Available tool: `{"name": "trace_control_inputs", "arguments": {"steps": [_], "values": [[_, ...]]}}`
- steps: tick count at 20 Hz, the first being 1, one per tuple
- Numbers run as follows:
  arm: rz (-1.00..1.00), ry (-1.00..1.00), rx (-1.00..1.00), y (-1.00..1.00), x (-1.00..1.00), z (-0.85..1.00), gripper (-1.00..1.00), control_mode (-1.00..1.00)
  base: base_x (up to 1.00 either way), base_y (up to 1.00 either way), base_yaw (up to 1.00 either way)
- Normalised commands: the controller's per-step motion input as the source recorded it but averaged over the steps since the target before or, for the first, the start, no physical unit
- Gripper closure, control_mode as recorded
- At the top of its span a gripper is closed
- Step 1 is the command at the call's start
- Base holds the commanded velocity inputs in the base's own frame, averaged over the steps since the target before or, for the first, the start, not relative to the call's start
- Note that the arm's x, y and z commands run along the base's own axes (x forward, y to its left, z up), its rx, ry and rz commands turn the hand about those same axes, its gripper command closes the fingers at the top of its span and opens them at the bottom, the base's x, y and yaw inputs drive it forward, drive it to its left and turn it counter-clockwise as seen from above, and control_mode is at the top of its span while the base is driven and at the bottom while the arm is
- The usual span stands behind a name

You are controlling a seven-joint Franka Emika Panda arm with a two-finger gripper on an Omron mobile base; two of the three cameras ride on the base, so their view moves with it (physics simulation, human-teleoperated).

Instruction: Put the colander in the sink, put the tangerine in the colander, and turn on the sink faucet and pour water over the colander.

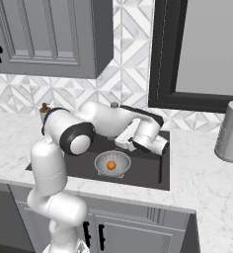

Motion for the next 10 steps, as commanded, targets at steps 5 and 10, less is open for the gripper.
{"name": "trace_control_inputs", "arguments": {"steps": [5, 10], "values": [[-0.11, 0.0, 0.02, 0.13, 0.29, 0.0, -1.0, -1.0, 0.0, 0.0, 0.0], [-0.13, 0.02, 0.0, 0.03, 0.34, 0.0, -1.0, -1.0, 0.0, 0.0, 0.0]]}}
